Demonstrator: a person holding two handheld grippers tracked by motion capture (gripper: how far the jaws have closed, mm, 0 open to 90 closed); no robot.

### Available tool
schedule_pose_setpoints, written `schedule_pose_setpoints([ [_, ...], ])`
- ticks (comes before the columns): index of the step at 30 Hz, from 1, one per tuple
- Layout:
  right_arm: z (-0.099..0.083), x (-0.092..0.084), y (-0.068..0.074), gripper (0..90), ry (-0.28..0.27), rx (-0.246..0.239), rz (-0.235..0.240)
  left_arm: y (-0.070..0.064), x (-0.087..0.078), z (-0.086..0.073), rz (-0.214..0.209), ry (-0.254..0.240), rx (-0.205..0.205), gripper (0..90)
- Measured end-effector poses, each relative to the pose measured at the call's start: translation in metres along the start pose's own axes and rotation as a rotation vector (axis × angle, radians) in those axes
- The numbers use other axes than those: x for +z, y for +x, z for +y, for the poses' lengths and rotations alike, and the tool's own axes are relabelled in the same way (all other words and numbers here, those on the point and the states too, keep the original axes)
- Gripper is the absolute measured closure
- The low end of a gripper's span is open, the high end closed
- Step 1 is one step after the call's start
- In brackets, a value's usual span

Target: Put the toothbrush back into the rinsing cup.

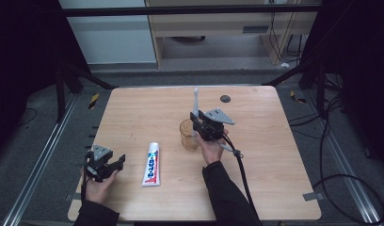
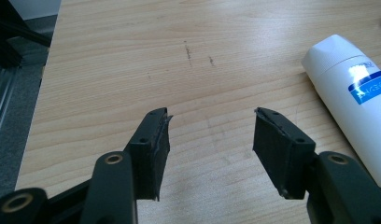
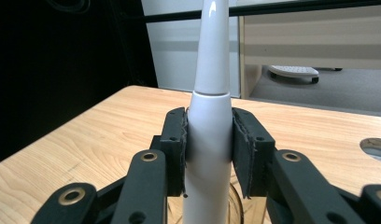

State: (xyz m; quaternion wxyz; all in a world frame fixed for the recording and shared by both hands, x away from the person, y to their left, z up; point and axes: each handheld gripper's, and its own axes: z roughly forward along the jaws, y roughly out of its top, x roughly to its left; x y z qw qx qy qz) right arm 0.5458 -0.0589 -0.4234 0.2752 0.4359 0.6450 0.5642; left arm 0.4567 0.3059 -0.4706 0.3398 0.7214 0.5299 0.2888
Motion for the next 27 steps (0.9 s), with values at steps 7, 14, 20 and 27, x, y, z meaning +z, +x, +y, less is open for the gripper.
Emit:
schedule_pose_setpoints([
  [7, -0.005, -0.001, -0.001, 67.5, 0.034, 0.000, -0.002, 0.000, 0.000, 0.000, -0.001, 0.004, 0.000, 44.8],
  [14, -0.011, 0.000, -0.005, 67.4, 0.094, -0.002, 0.004, -0.001, 0.001, 0.000, -0.001, 0.005, 0.002, 44.9],
  [20, -0.012, -0.003, -0.008, 67.2, 0.099, 0.007, 0.013, -0.001, 0.001, 0.000, 0.000, 0.005, 0.002, 44.8],
  [27, -0.013, -0.006, -0.007, 66.9, 0.107, -0.004, 0.029, -0.001, 0.000, 0.000, -0.001, 0.004, 0.003, 44.8],
])
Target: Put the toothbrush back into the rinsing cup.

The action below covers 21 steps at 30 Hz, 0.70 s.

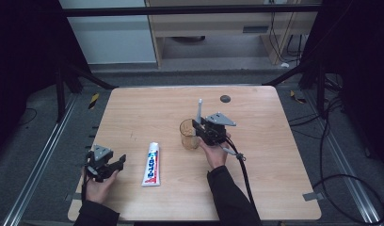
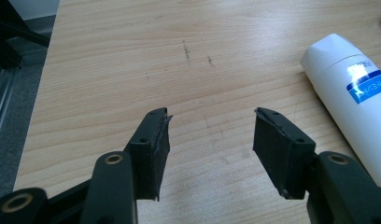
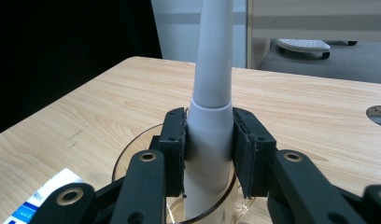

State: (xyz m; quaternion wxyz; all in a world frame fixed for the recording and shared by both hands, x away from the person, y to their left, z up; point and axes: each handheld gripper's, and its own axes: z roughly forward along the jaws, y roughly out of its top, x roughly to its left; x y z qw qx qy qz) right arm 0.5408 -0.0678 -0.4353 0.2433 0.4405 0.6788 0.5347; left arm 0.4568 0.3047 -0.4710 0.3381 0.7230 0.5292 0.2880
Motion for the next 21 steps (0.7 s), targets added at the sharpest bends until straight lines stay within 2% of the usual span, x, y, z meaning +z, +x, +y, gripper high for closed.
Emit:
schedule_pose_setpoints([
  [11, -0.0007, -0.0028, 0.0025, 65.6, 0.012, -0.003, 0.023, 0.0003, -0.0006, 0.0000, -0.001, -0.001, -0.003, 44.8],
  [21, -0.0002, -0.0047, 0.0039, 62.1, 0.016, -0.012, 0.026, 0.0002, -0.0011, 0.0001, -0.001, -0.004, -0.003, 44.8],
])
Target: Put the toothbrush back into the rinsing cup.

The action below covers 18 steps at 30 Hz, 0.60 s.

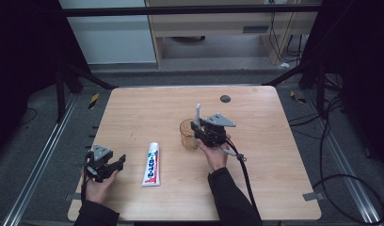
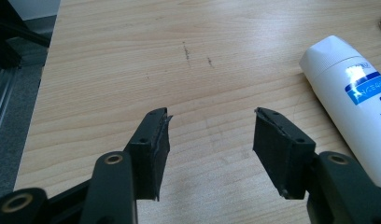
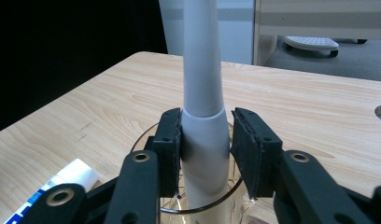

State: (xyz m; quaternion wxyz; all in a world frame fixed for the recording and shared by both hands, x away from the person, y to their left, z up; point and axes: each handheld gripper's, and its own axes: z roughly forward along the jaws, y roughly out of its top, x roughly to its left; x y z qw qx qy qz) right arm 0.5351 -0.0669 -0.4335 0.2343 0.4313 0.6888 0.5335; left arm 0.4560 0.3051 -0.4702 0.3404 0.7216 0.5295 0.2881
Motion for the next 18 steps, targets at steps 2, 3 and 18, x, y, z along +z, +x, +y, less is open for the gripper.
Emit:
schedule_pose_setpoints([
  [2, -0.0001, -0.0001, 0.0007, 61.2, 0.001, -0.009, -0.004, 0.0000, 0.0000, 0.0000, 0.000, 0.000, 0.000, 44.8],
  [3, -0.0002, -0.0004, 0.0011, 59.5, 0.001, -0.009, -0.003, 0.0001, -0.0003, 0.0000, 0.000, -0.001, -0.001, 44.8],
  [18, 0.0005, -0.0013, 0.0024, 51.5, 0.007, -0.020, 0.002, 0.0003, -0.0011, 0.0005, 0.000, -0.007, -0.002, 45.0],
])
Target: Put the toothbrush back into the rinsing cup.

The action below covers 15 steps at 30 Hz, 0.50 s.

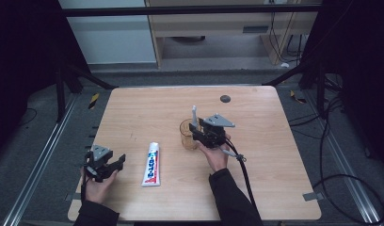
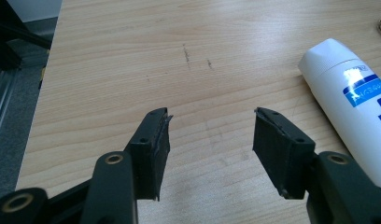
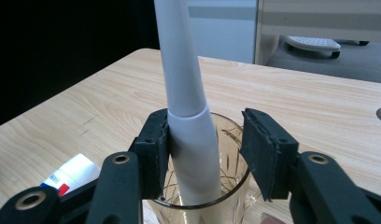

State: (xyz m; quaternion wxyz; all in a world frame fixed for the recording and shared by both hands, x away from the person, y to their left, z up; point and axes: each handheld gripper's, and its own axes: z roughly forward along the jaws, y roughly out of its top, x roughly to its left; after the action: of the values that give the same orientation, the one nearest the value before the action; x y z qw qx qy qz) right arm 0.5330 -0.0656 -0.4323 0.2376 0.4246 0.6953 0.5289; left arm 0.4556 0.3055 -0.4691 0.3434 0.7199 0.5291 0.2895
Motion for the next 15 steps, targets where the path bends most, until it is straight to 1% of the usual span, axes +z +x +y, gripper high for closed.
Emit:
schedule_pose_setpoints([
  [6, 0.0005, -0.0008, 0.0013, 46.7, -0.005, -0.001, 0.007, -0.0003, 0.0000, 0.0001, -0.001, -0.001, 0.000, 45.1],
  [11, 0.0020, -0.0037, 0.0033, 39.8, -0.012, -0.012, 0.004, -0.0007, -0.0002, 0.0003, -0.004, 0.000, 0.001, 46.0],
  [13, 0.0028, -0.0050, 0.0036, 35.8, -0.011, -0.012, 0.005, -0.0007, -0.0008, 0.0005, -0.006, -0.001, 0.002, 47.1],
  [15, 0.0035, -0.0068, 0.0036, 34.4, -0.004, -0.021, 0.003, -0.0010, -0.0011, 0.0005, -0.021, -0.002, -0.003, 50.2],
])
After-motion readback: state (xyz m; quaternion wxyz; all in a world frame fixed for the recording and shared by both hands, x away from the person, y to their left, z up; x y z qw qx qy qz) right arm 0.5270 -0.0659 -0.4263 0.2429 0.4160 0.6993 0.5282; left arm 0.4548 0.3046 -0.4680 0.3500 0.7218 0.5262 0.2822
